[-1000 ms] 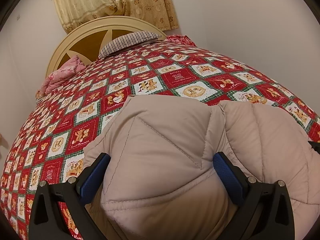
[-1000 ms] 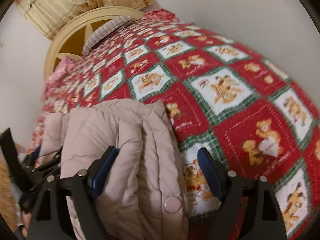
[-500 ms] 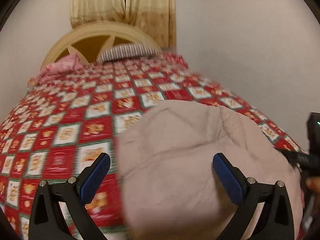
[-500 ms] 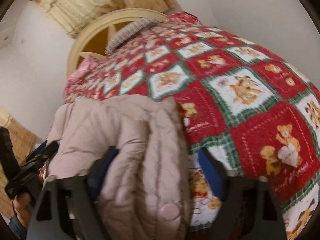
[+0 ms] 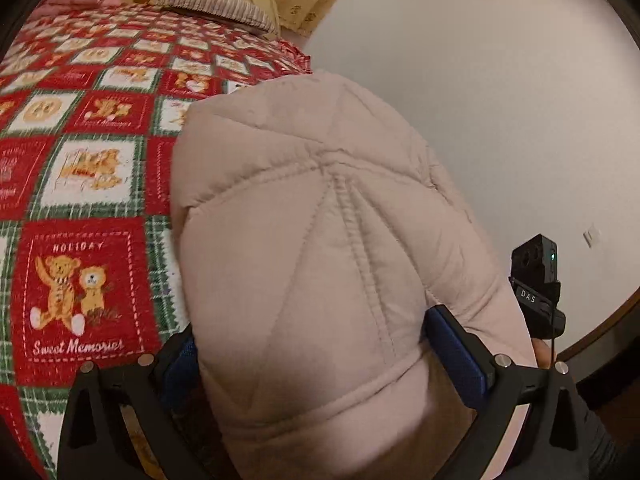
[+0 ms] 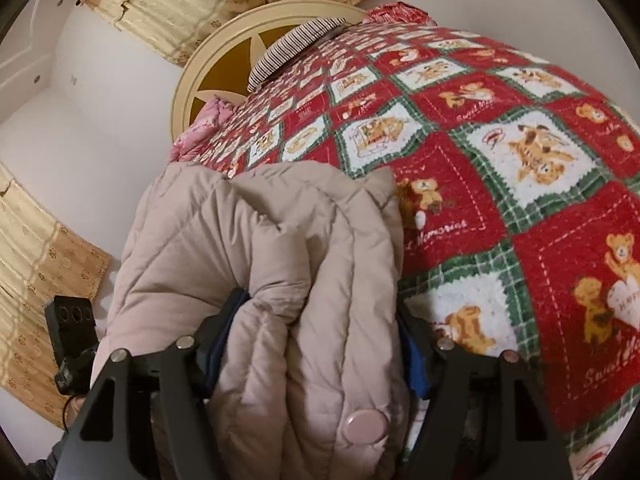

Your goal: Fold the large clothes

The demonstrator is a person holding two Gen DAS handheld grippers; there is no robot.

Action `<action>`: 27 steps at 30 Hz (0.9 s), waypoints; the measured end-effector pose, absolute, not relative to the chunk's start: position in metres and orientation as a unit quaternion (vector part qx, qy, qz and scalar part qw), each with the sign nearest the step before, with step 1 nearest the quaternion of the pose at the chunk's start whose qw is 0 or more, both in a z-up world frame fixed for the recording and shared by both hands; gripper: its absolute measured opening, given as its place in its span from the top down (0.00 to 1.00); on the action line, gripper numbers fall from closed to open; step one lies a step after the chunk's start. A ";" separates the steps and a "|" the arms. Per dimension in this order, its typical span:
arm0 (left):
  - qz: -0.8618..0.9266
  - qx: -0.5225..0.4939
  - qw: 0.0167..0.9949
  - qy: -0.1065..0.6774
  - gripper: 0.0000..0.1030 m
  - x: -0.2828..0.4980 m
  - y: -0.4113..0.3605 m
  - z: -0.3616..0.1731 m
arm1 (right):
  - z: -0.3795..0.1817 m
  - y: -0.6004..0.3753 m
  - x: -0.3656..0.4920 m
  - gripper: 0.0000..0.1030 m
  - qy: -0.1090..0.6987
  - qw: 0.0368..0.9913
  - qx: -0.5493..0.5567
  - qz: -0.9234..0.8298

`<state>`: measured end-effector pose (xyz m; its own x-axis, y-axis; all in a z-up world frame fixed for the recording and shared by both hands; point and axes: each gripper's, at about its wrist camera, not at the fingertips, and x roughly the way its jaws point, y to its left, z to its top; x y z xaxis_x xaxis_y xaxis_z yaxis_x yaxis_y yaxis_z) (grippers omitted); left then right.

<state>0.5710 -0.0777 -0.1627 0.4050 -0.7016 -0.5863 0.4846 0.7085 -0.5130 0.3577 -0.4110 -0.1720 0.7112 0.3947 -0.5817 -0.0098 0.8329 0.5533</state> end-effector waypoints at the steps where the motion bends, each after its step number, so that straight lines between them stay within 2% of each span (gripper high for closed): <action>1: -0.359 -0.117 0.833 0.404 0.15 0.567 -0.079 -0.158 | -0.172 -0.409 0.358 0.56 0.363 0.881 0.270 0.141; 2: -0.357 -0.094 0.842 0.393 0.24 0.559 -0.083 -0.150 | -0.169 -0.406 0.355 0.65 0.357 0.883 0.264 0.148; 3: -0.353 -0.080 0.849 0.385 0.28 0.554 -0.085 -0.143 | -0.166 -0.404 0.352 0.67 0.355 0.886 0.259 0.149; 5: -0.344 -0.059 0.858 0.377 0.45 0.544 -0.087 -0.131 | -0.161 -0.400 0.347 0.74 0.350 0.891 0.253 0.142; 8: -0.349 -0.033 0.871 0.344 0.55 0.518 -0.081 -0.104 | -0.156 -0.398 0.337 0.77 0.333 0.888 0.280 0.151; 17: -0.318 -0.016 0.906 0.280 0.61 0.469 -0.010 -0.049 | -0.115 -0.336 0.324 0.80 0.290 0.892 0.282 0.200; 27: -0.192 -0.013 0.948 0.252 0.62 0.442 0.122 -0.026 | -0.098 -0.178 0.397 0.80 0.300 0.864 0.260 0.310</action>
